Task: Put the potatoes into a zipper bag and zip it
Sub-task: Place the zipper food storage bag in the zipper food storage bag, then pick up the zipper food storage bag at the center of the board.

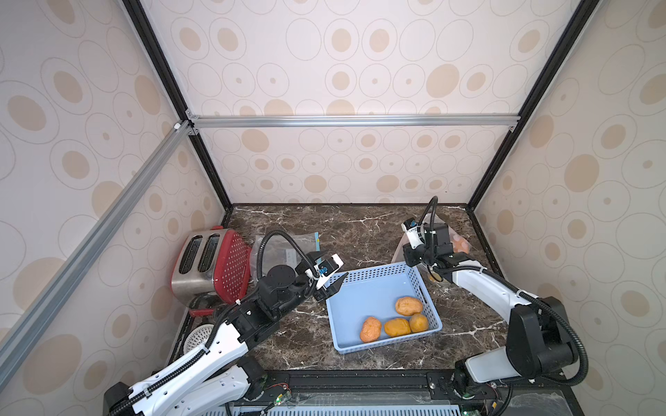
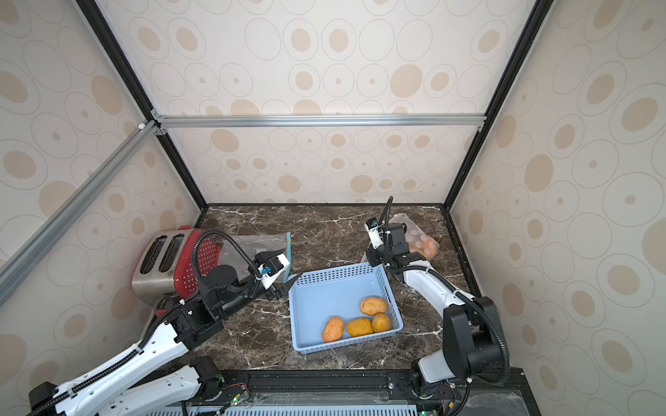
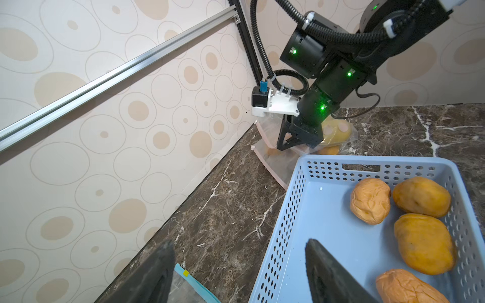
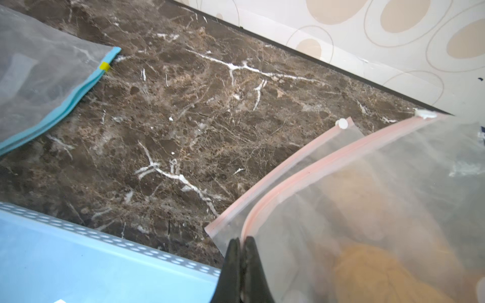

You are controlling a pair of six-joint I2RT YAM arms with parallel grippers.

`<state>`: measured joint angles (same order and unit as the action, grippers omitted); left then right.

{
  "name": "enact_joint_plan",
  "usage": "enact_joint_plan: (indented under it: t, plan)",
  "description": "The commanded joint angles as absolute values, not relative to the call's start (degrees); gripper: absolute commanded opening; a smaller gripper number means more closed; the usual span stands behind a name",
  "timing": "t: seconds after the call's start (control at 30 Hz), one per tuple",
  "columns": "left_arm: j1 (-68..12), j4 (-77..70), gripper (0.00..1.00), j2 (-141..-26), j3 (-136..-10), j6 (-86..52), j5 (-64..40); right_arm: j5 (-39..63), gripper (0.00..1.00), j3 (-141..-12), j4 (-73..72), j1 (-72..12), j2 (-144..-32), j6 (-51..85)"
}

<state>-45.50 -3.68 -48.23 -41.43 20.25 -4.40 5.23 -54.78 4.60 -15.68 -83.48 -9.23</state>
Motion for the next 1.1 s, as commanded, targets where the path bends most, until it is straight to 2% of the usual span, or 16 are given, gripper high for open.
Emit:
enact_joint_plan:
  t: [0.0,0.07,0.17,0.23,0.27,0.33,0.4,0.6,0.7,0.83,1.07]
  plan:
    - [-45.62,-3.13,0.83,-48.84,-42.04,20.72,-4.18,10.06,0.12,-57.45,3.82,-15.75,-83.44,-8.06]
    - [-45.59,-2.64,0.83,-49.44,-42.21,20.92,-2.52,11.88,0.38,-59.26,5.67,-15.74,-82.20,-6.58]
    - [-45.62,-1.75,0.84,-50.72,-42.79,20.50,0.68,15.68,0.61,-59.73,5.58,-15.73,-78.95,-3.83]
    - [-45.61,-0.82,0.84,-52.17,-43.52,20.33,4.00,17.26,0.70,-58.74,3.80,-15.73,-76.47,-1.62]
    - [-45.41,-0.37,0.88,-53.54,-43.95,19.53,8.72,18.07,0.73,-57.28,1.82,-15.73,-75.45,-0.56]
    - [-44.38,-0.01,0.93,-57.19,-45.08,17.92,19.73,19.49,0.73,-55.14,-1.09,-15.75,-73.68,2.53]
    - [-42.14,0.94,0.93,-60.69,-46.63,15.68,23.89,21.11,0.73,-53.63,-1.22,-15.73,-71.96,5.22]
    - [-37.36,7.11,0.93,-70.30,-52.90,3.69,21.18,22.11,0.71,-43.34,-7.00,-18.24,-64.50,12.03]
    - [-33.84,13.24,0.93,-78.68,-59.52,-4.82,18.86,21.62,0.70,-39.83,-7.67,-19.47,-61.49,12.61]
    - [-29.25,21.95,0.86,-92.85,-72.66,-15.88,11.11,22.61,0.70,-37.63,-7.56,-20.08,-59.30,13.00]
    - [-28.01,30.79,0.79,-113.67,-91.01,-19.06,12.27,22.77,0.70,-35.84,-6.87,-20.19,-56.53,14.00]
